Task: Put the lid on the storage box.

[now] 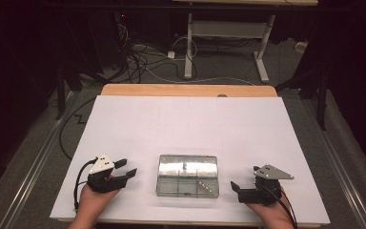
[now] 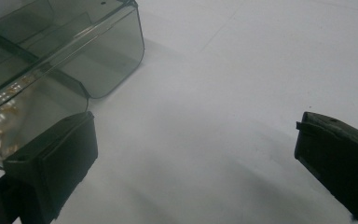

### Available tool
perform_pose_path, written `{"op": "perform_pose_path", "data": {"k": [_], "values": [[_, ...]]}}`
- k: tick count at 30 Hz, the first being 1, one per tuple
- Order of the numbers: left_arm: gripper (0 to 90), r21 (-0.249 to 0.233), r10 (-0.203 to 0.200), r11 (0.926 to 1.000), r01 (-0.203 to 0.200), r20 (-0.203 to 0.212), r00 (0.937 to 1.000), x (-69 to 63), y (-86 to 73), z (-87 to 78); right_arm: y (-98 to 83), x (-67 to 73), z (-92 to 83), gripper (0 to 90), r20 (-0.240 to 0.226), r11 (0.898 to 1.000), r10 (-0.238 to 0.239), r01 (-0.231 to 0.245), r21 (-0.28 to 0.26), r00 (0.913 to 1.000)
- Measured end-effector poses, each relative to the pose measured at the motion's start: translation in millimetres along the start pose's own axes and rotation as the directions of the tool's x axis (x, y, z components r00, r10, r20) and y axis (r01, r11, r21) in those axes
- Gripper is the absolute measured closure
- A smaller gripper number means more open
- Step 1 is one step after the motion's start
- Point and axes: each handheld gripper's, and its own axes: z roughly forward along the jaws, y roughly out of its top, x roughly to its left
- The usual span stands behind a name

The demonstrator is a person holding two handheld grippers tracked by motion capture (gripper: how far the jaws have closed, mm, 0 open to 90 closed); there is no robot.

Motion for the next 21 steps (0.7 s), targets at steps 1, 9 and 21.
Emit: {"op": "perform_pose_path", "data": {"k": [1, 9, 21], "values": [[32.1, -0.002, 0.000, 1.0000, 0.000, -0.002, 1.0000, -0.4, 0.2, 0.2, -0.1, 0.0, 0.1, 0.1, -0.001, 1.000, 0.001, -0.001, 0.000, 1.0000], [2.0, -0.023, -0.028, 0.9994, 0.027, -0.020, 0.9994, 0.9, 1.9, -0.3, -0.4, 0.0, -0.2, 0.1, -0.004, 1.000, 0.005, -0.005, -0.014, 1.0000], [0.0, -0.043, -0.033, 0.9986, 0.032, -0.025, 0.9991, 1.6, 3.1, -1.5, -0.7, 0.2, -1.1, 0.1, -0.001, 0.999, 0.007, -0.007, -0.033, 1.0000]]}}
